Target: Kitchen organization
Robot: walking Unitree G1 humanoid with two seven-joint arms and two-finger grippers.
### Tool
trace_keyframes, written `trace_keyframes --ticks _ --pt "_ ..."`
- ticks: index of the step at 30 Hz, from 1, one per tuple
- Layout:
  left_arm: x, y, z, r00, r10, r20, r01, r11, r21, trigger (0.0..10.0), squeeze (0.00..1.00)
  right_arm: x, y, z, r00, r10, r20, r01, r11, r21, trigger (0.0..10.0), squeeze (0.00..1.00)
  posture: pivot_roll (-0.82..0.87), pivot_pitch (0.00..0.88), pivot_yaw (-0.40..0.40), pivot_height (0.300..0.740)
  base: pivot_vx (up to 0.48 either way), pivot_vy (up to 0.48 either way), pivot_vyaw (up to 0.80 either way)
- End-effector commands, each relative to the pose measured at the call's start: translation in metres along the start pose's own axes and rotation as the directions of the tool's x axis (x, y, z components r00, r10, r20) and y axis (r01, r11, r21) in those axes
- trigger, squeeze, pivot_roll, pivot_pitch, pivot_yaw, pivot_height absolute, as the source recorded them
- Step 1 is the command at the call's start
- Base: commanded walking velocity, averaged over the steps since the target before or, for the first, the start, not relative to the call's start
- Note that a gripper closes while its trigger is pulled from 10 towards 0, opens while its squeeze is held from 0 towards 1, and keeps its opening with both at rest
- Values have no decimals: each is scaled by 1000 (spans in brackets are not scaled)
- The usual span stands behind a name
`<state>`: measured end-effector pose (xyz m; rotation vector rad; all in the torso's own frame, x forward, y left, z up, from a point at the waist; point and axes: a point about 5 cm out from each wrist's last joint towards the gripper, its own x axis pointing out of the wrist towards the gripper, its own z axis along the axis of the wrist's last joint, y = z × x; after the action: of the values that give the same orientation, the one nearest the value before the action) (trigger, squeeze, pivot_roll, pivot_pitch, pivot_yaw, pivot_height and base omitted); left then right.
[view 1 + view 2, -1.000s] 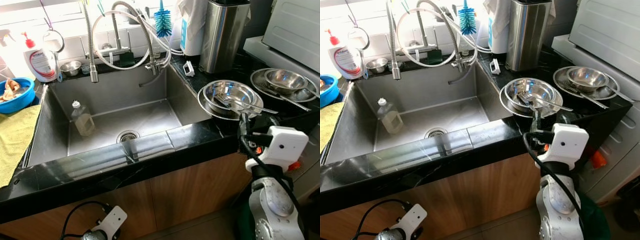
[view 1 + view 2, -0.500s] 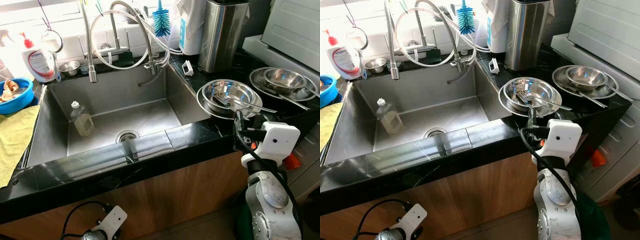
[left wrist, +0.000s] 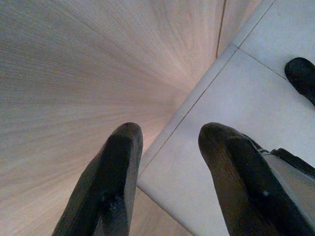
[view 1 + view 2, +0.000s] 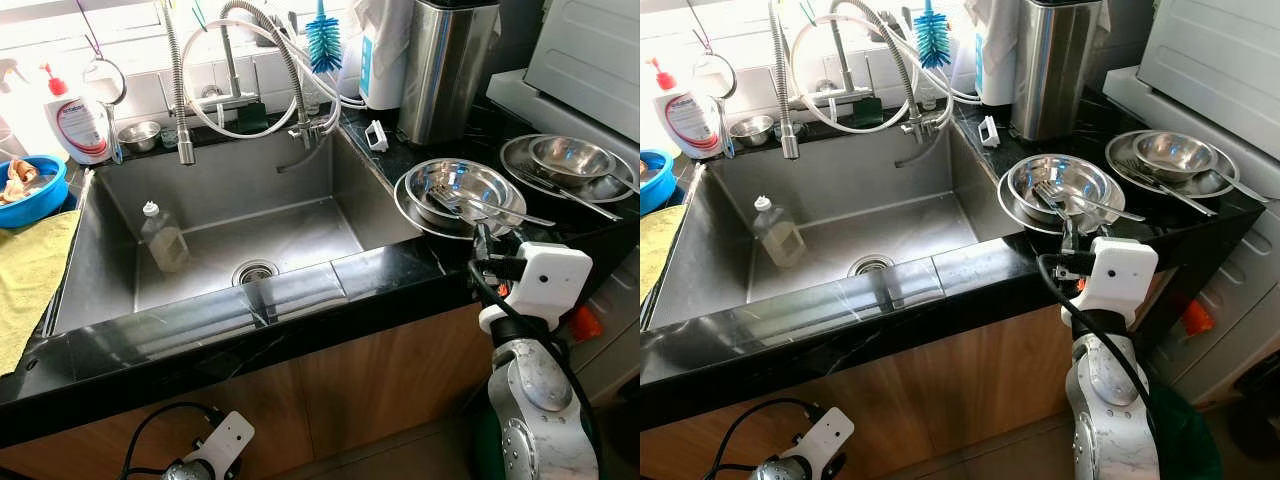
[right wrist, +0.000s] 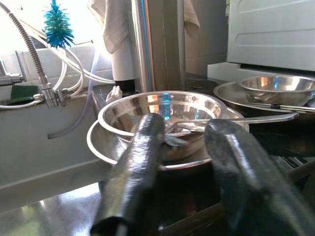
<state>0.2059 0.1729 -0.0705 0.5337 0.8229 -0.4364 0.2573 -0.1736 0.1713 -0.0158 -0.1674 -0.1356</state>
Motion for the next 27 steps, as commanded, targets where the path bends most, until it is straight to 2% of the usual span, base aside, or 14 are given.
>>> trace_keyframes --ticks 1,27 --pt "-1 1 -5 1000 3 -26 -4 1000 -11 10000 0 2 1 0 1000 2 3 -2 1000 13 0 0 -148 0 67 740 0 0 0" --pt "-2 3 -7 999 12 -36 -12 1000 -5 10000 0 6 6 9 998 37 46 -38 999 32 0 0 -144 0 64 740 0 0 0"
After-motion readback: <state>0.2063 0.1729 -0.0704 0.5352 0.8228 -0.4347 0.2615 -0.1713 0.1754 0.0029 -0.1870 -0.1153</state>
